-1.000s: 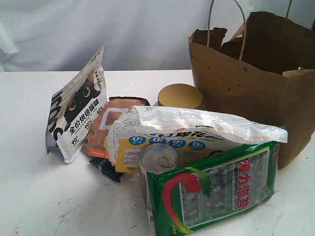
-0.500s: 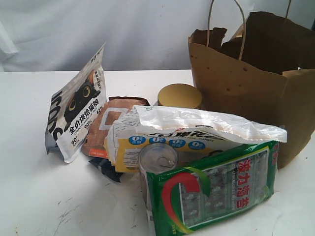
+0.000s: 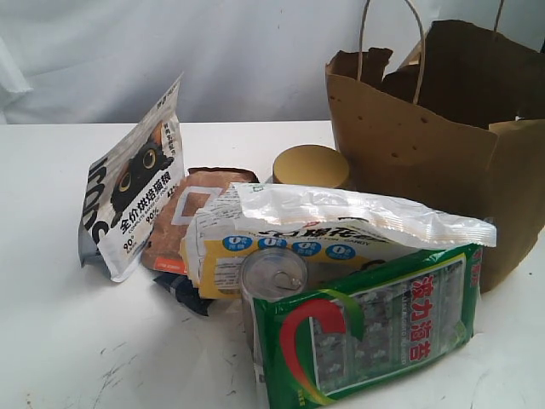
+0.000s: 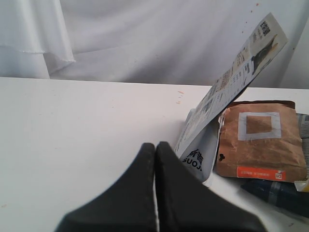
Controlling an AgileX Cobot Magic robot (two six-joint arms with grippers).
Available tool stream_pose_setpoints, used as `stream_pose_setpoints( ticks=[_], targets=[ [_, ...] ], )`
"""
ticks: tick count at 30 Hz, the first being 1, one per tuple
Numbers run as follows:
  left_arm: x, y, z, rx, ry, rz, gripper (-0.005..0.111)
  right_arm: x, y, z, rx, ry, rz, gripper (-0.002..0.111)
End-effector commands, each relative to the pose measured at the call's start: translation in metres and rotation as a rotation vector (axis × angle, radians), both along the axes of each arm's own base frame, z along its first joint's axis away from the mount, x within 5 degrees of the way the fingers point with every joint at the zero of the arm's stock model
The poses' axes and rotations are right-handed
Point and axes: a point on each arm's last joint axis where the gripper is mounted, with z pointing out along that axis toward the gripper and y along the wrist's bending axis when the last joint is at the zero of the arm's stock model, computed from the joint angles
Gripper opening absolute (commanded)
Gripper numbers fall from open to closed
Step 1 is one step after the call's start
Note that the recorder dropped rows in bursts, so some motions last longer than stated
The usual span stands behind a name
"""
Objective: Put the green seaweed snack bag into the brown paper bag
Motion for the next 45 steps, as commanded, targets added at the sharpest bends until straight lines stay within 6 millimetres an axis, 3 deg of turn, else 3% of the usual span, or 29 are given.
stream_pose_setpoints(
  ticks=[1,6,11,14,19,26,31,36,37,40,42,45],
  targets=[
    [0.000,0.000,-0.001,-0.008,0.002,0.003,0.000,0.017,0.017,-0.009,-0.106,0.060,0.222,0.064],
    [0.000,0.000,-0.001,-0.008,0.002,0.003,0.000,0.039,0.028,-0.028,-0.202,0.156,0.272,0.064],
    [0.000,0.000,-0.001,-0.008,0.002,0.003,0.000,0.043,0.032,-0.067,-0.349,0.280,0.392,0.064],
    [0.000,0.000,-0.001,-0.008,0.002,0.003,0.000,0.043,0.036,-0.087,-0.391,0.262,0.491,0.064],
    [0.000,0.000,-0.001,-0.008,0.002,0.003,0.000,0.049,0.041,-0.106,-0.368,0.166,0.512,0.064],
    [0.000,0.000,-0.001,-0.008,0.002,0.003,0.000,0.055,0.047,-0.107,-0.299,0.073,0.484,0.064],
    [0.000,0.000,-0.001,-0.008,0.002,0.003,0.000,0.049,0.043,-0.111,-0.133,0.192,0.219,0.064],
    [0.000,0.000,-0.001,-0.008,0.002,0.003,0.000,0.037,0.040,-0.110,-0.105,0.260,0.181,0.061],
    [0.000,0.000,-0.001,-0.008,0.002,0.003,0.000,0.031,0.041,-0.110,-0.065,0.300,0.189,0.059],
    [0.000,0.000,-0.001,-0.008,0.002,0.003,0.000,0.002,0.064,-0.100,0.197,0.399,0.429,0.052],
    [0.000,0.000,-0.001,-0.008,0.002,0.003,0.000,0.004,0.075,-0.089,0.280,0.257,0.566,0.052],
    [0.000,0.000,-0.001,-0.008,0.002,0.003,0.000,0.022,0.083,-0.087,0.312,0.125,0.578,0.061]
  ],
)
